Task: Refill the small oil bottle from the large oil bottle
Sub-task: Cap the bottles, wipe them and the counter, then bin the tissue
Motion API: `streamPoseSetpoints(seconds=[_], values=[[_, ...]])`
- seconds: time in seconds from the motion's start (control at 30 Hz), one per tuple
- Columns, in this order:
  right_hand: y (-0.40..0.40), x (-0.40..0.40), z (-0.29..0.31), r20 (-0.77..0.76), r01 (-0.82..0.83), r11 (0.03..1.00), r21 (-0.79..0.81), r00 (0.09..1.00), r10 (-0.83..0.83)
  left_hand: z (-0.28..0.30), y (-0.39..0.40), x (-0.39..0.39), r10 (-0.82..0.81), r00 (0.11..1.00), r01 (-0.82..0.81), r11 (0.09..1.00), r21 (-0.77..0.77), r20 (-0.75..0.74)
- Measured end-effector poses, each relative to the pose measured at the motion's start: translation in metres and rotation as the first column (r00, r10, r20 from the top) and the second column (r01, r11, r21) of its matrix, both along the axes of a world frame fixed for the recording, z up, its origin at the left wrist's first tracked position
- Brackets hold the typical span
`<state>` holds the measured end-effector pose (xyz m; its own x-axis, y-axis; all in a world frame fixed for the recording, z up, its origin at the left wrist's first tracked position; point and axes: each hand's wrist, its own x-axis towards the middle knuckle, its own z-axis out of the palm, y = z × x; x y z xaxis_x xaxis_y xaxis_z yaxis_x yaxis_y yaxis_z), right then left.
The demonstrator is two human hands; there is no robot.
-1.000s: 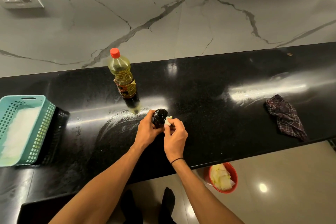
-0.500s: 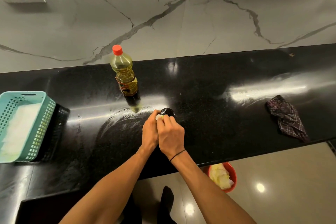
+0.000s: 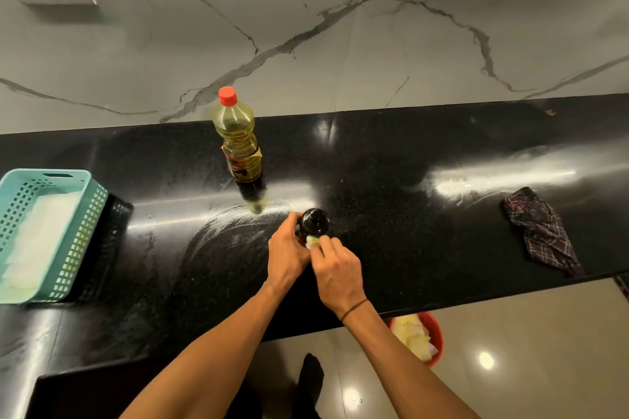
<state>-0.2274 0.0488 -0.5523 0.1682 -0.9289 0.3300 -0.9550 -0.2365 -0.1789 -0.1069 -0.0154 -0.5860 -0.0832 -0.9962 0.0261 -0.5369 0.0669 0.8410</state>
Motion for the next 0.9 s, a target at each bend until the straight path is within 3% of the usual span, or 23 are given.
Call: streamPoseSetpoints(seconds=[0.13, 0.2, 0.27, 0.33, 0.43, 0.5, 0.63, 0.73, 0.9], values=[[-0.002, -0.021, -0.009, 0.259, 0.217, 0.974, 0.058, 0.939, -0.225, 0.005, 0.001, 0.000, -0.021, 1.000, 0.021, 1.000, 0.005, -0.022], [-0.013, -0.020, -0.006, 0.512, 0.321, 0.932, 0.170, 0.779, -0.362, 0.005, -0.001, 0.003, -0.045, 0.999, 0.045, 0.999, 0.000, -0.011], [-0.030, -0.021, -0.010, 0.699, 0.412, 0.865, 0.285, 0.528, -0.482, 0.007, -0.003, 0.004, -0.068, 0.998, 0.068, 0.998, 0.015, -0.005], [-0.050, -0.022, -0.017, 0.765, 0.384, 0.838, 0.388, 0.374, -0.525, 0.007, -0.003, 0.005, -0.080, 0.997, 0.080, 0.996, 0.031, -0.001], [-0.080, -0.025, -0.021, 0.818, 0.183, 0.878, 0.443, 0.317, -0.479, 0.007, -0.004, 0.009, -0.117, 0.993, 0.117, 0.991, 0.068, -0.006], [-0.098, -0.032, -0.014, 0.836, 0.003, 0.893, 0.449, 0.351, -0.422, 0.005, -0.007, 0.013, -0.166, 0.986, 0.164, 0.981, 0.107, 0.011], [-0.128, -0.052, -0.007, 0.773, -0.275, 0.824, 0.496, 0.572, -0.274, 0.001, -0.015, 0.020, -0.217, 0.975, 0.208, 0.966, 0.151, 0.045], [-0.128, -0.057, -0.016, 0.712, -0.246, 0.805, 0.540, 0.644, -0.280, -0.001, -0.014, 0.019, -0.211, 0.976, 0.202, 0.968, 0.150, 0.047], [-0.090, -0.059, -0.042, 0.694, -0.030, 0.846, 0.532, 0.589, -0.415, 0.002, -0.010, 0.016, -0.188, 0.982, 0.185, 0.973, 0.135, 0.010]])
